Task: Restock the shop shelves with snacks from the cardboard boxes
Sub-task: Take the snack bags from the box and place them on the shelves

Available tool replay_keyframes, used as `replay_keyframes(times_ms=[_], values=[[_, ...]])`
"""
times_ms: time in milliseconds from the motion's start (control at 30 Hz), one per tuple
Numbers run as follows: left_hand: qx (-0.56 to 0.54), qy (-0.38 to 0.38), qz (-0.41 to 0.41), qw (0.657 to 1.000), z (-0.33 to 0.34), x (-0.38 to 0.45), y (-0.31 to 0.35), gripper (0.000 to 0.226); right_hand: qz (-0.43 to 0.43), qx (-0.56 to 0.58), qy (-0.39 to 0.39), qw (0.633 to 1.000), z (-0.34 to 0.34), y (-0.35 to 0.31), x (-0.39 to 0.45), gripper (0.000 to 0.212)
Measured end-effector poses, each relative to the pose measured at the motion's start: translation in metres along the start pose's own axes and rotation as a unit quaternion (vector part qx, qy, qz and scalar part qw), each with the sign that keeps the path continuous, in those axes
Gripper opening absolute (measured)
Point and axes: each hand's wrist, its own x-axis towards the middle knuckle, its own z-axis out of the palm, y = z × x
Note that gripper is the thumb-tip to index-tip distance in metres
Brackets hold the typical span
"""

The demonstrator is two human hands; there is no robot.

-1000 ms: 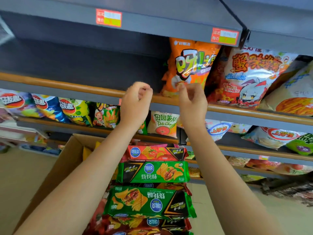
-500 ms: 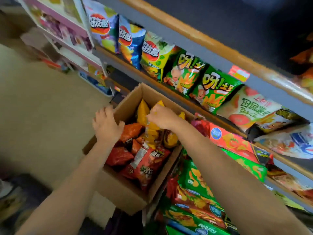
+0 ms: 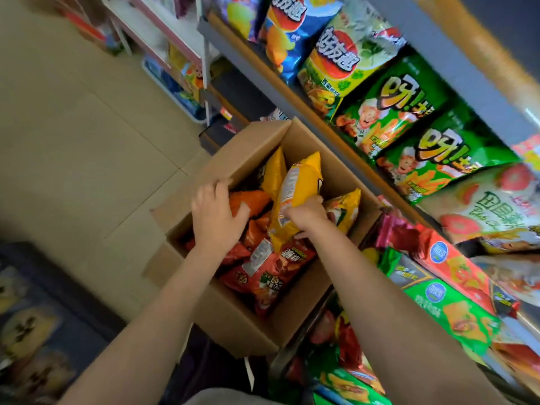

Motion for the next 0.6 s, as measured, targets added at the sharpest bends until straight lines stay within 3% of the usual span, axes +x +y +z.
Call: replay_keyframes(times_ms=[67,167,300,400,467,533,600], values=[[-0.068,-0.05,-0.032,0.996,0.004,0.002,0.018,0.056,-0.091,-0.085,0.014,0.992,-0.005,-0.002,-0.025,0.09],[-0.224,-0.11,-0.144,0.958,0.008,0.014,0.047,0.083,-0.213,-0.146,-0.01,0.966,-0.005,-0.002,-0.058,0.093],[-0.312,-0.177,-0.289,0.888,0.017,0.017,0.063,0.108,-0.242,-0.205,-0.026,0.948,-0.014,0.004,-0.06,0.099],[-0.401,-0.216,-0.4,0.795,0.027,0.011,0.051,0.138,-0.237,-0.204,-0.15,0.938,-0.035,0.013,-0.055,0.098],[-0.406,-0.226,-0.445,0.765,0.035,0.006,0.038,0.146,-0.207,-0.184,-0.229,0.933,-0.046,0.017,-0.052,0.079],[-0.398,-0.235,-0.459,0.759,0.04,0.001,0.032,0.132,-0.18,-0.123,-0.187,0.958,-0.05,0.018,-0.041,0.063],[-0.394,-0.243,-0.459,0.758,0.044,-0.004,0.026,0.115,-0.115,-0.069,-0.036,0.99,-0.053,0.019,-0.018,0.068]])
